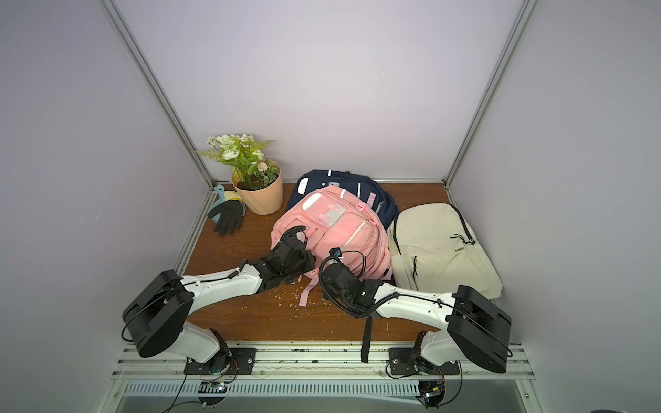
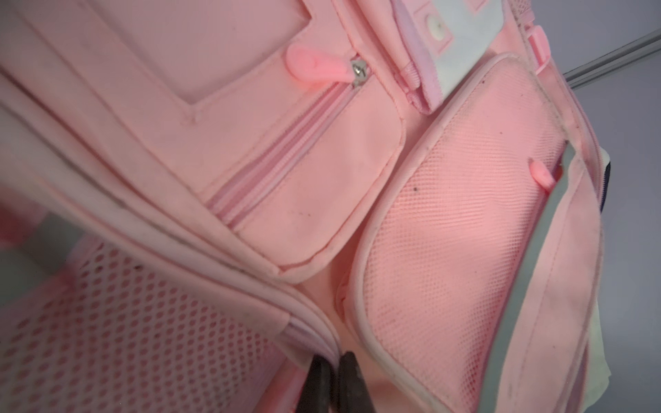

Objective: Zip up the backpack
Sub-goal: Zip the zipper on the backpack.

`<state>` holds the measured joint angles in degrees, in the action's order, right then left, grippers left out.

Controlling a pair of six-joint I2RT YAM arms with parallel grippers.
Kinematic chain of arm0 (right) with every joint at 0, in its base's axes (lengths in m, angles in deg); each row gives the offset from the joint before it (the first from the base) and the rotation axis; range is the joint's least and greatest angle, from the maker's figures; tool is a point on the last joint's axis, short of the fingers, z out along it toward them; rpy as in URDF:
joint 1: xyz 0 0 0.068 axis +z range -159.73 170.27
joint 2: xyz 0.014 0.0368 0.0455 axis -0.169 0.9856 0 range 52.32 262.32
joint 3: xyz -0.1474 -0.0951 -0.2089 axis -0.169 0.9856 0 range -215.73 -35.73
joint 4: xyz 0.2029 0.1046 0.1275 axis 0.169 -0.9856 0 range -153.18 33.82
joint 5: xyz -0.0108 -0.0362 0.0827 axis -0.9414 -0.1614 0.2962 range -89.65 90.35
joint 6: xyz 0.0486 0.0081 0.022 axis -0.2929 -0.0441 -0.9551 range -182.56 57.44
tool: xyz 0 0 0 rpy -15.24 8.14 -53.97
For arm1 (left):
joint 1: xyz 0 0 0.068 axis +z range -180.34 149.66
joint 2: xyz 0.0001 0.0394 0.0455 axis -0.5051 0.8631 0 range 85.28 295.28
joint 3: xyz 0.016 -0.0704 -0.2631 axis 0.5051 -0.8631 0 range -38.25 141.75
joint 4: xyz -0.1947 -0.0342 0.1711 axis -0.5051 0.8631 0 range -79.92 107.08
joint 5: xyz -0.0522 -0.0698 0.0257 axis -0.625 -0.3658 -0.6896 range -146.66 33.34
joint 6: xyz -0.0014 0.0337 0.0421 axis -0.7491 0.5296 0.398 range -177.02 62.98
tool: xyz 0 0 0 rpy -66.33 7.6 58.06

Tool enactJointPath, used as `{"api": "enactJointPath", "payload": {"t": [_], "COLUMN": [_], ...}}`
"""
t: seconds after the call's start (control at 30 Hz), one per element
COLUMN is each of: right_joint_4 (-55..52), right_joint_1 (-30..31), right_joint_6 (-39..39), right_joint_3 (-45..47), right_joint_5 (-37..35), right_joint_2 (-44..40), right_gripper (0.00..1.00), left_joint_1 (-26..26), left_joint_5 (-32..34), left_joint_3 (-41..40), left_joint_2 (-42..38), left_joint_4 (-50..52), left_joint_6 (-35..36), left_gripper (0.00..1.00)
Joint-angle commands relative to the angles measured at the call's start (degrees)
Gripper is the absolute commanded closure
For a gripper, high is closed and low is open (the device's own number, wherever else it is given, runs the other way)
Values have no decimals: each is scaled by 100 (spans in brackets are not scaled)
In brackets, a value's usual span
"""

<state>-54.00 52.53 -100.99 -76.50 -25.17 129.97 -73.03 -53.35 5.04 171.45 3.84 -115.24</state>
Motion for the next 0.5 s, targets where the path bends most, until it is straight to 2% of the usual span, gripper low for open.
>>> {"api": "enactJointPath", "payload": {"t": [0.0,0.2,0.33,0.47], "right_joint_4": [-427,-991,-824,-480], "right_joint_1": [-9,-584,-1072,-1028], "right_joint_6": [-115,-260,-148,99], "right_joint_3": [39,414,655,561], "right_joint_5": [-524,-690,-324,45], "right_joint_2": [-449,-1182,-1539,-1388], "right_gripper": [100,100,100,100], "left_joint_1": [172,337,376,368], "left_joint_5": [918,1316,1374,1236], "left_joint_3": [104,-53,-145,-284], "left_joint_2": [-302,-939,-1100,-1202], "left_joint_4": [531,851,943,821], "left_joint_6": [295,461,693,1012], "left_gripper": [100,100,100,100]}}
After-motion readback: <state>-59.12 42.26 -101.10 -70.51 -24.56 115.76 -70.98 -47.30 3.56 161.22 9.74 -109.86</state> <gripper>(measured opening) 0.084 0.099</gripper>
